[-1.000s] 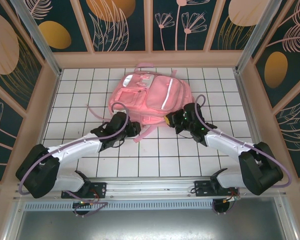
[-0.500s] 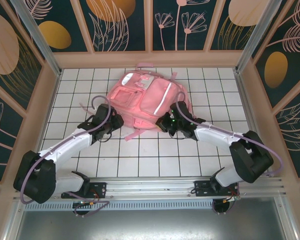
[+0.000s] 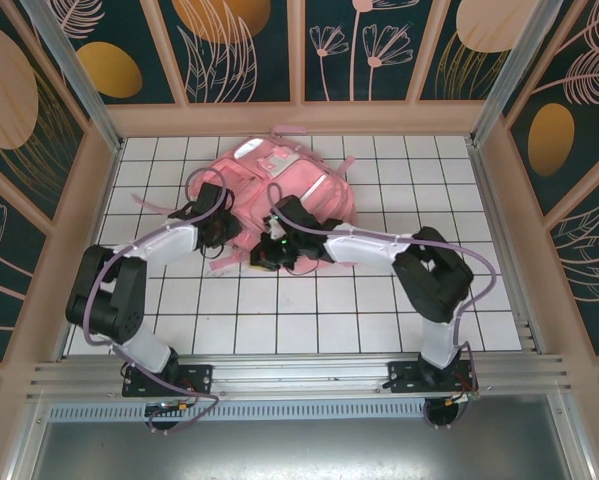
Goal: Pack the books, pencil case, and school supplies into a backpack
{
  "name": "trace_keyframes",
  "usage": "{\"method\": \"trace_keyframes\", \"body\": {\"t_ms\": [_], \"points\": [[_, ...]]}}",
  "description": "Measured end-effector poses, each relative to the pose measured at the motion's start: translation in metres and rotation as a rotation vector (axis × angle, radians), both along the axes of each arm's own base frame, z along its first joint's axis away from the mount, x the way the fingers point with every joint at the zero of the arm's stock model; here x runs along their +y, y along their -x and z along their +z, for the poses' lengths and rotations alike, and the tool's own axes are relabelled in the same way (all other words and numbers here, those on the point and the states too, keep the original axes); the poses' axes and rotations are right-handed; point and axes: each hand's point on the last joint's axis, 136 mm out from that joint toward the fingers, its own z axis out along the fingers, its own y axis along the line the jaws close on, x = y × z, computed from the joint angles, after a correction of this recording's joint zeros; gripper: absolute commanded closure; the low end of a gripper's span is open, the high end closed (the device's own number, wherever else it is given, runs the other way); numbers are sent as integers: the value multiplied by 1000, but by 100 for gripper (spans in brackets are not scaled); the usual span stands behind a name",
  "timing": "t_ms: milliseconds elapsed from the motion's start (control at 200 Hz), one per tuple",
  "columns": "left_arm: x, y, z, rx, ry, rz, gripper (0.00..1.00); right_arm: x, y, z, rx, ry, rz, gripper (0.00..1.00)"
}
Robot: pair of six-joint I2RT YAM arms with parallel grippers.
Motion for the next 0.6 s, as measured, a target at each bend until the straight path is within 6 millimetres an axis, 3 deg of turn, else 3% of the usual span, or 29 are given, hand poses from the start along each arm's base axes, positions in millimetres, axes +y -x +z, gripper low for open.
{"method": "trace_keyframes", "body": {"t_ms": [75,150,215,315,380,485,601], "points": [[-4,-10,6,-17,3,-6,68,18,11,4,5,-19,74,79],[-5,-12,13,-37,6,-9,64,20,17,6,-3,-14,108,74],[-3,-9,21,-56,13,-8,61,10,16,10,-22,-4,106,71],[8,3,35,-98,29,8,57,-27,4,25,-79,7,48,67],[24,9,44,-121,39,42,53,-62,-20,47,-135,-2,-37,64],[53,10,48,-139,46,121,52,-129,-92,89,-291,-2,-260,61],[73,6,42,-128,59,187,53,-192,-165,108,-420,83,-457,61]]}}
